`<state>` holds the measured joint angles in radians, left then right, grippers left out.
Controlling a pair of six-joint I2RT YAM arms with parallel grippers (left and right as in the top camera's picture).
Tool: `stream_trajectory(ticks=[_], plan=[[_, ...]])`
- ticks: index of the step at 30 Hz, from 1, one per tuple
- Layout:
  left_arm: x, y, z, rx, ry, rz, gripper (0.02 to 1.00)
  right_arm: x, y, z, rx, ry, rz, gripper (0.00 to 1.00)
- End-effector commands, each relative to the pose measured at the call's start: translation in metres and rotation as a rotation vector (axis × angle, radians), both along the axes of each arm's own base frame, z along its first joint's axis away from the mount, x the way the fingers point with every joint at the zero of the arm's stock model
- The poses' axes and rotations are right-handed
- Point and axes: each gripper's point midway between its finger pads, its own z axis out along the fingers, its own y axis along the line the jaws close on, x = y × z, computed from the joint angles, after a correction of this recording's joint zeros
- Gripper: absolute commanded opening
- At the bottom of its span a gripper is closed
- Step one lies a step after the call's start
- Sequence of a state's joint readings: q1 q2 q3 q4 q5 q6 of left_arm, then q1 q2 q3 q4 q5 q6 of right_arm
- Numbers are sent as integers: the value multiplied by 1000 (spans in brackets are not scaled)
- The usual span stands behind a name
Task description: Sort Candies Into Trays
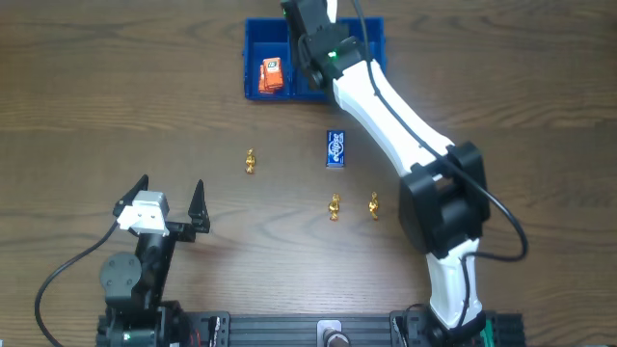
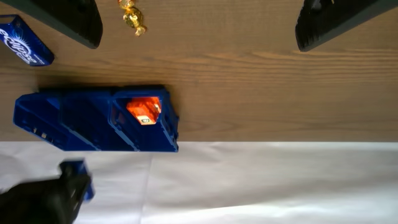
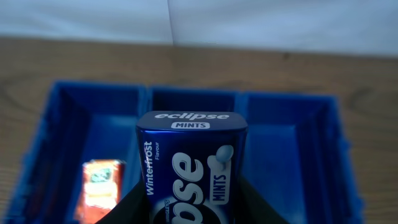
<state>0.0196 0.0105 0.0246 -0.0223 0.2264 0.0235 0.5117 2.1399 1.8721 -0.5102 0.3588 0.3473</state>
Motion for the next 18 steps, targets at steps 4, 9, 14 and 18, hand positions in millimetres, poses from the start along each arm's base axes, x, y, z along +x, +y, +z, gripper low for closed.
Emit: stream_trajectory(ticks=[4, 9, 14, 18], plan=[[-1, 0, -16, 1, 46, -4, 998, 5, 1, -29, 10, 52, 16, 253], [-1, 0, -16, 1, 46, -4, 998, 6, 1, -46, 12, 79, 4, 253], [-1, 0, -16, 1, 46, -4, 998, 6, 1, -54, 13, 90, 0, 257], [-1, 0, -16, 1, 46, -4, 998, 6, 1, -54, 13, 91, 0, 299]])
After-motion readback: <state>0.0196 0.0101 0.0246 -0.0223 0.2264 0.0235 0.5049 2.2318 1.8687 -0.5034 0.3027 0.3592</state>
